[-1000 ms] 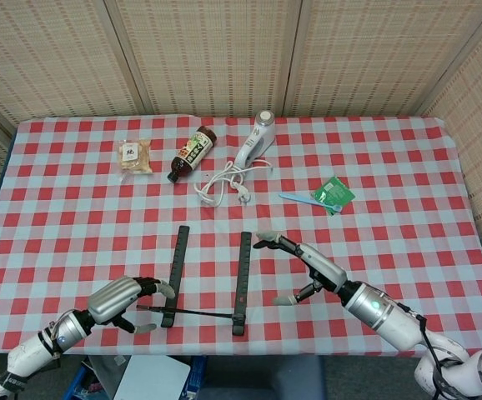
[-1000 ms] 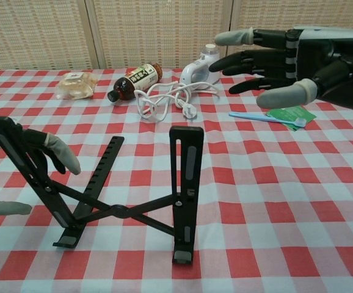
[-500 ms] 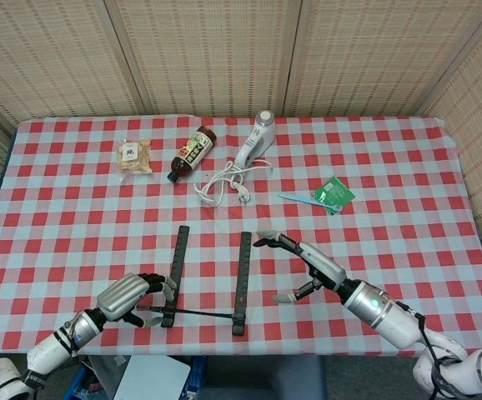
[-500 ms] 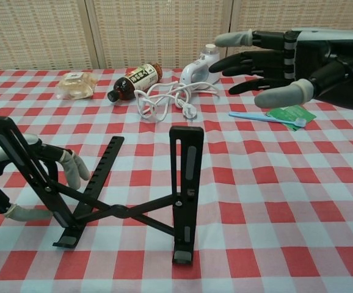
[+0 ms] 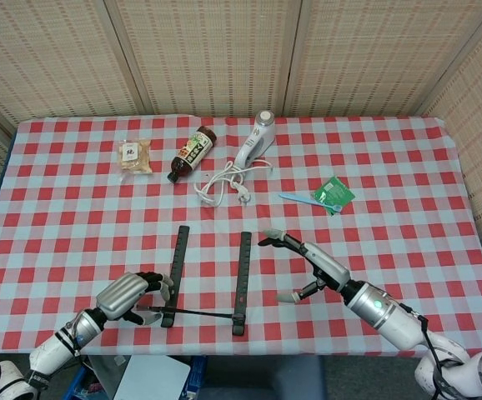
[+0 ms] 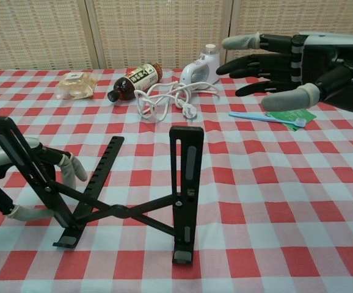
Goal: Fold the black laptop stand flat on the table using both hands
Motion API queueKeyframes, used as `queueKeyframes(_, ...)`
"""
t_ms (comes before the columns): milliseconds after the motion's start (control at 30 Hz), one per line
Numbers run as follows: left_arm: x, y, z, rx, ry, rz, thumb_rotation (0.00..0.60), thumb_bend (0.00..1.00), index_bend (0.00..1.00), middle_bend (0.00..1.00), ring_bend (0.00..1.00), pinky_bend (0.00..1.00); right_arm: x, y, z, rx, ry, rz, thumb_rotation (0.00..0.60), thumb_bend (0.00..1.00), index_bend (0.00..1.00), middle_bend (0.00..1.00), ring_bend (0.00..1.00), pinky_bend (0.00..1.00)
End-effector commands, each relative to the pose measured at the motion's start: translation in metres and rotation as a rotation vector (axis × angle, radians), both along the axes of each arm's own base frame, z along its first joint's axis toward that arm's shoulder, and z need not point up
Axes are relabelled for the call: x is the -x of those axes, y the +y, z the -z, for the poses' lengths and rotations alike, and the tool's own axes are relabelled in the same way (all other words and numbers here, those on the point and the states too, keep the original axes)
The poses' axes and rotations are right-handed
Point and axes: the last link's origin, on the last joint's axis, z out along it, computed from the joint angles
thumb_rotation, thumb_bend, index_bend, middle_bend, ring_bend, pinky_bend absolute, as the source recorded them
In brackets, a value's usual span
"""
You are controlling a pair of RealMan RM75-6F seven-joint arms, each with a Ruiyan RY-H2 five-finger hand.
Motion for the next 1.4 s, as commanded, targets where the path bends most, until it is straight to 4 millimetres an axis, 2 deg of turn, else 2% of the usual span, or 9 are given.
queueKeyframes(33, -0.0006, 0.0006, 0.003, -0.003, 0.012, 0.01, 0.6, 0.27, 0.44, 0.27, 0.27, 0.37, 0.001, -0.001, -0.0009, 0.003, -0.002, 0.003, 0.6, 0.05, 0.07, 0.18, 0.04, 0.09)
queueKeyframes(433, -0.0031, 0.0012, 0.0119, -0.02, 0.03, 0.018, 0.6, 0.27, 0.47, 0.27, 0.28, 0.37, 0.0061, -0.0051, 0.0015, 0.007, 0.004, 0.004, 0.6, 0.05, 0.07, 0.18, 0.04, 0.09)
queueKeyframes(1400, 0.0005, -0.0029, 0.0103, -0.023, 0.017, -0.009, 0.6, 0.33, 0.53, 0.27, 0.28, 0.37, 0.0071, -0.0053, 0.0051, 0.003, 0.006, 0.008, 0.6, 0.05, 0.07, 0.18, 0.04, 0.09)
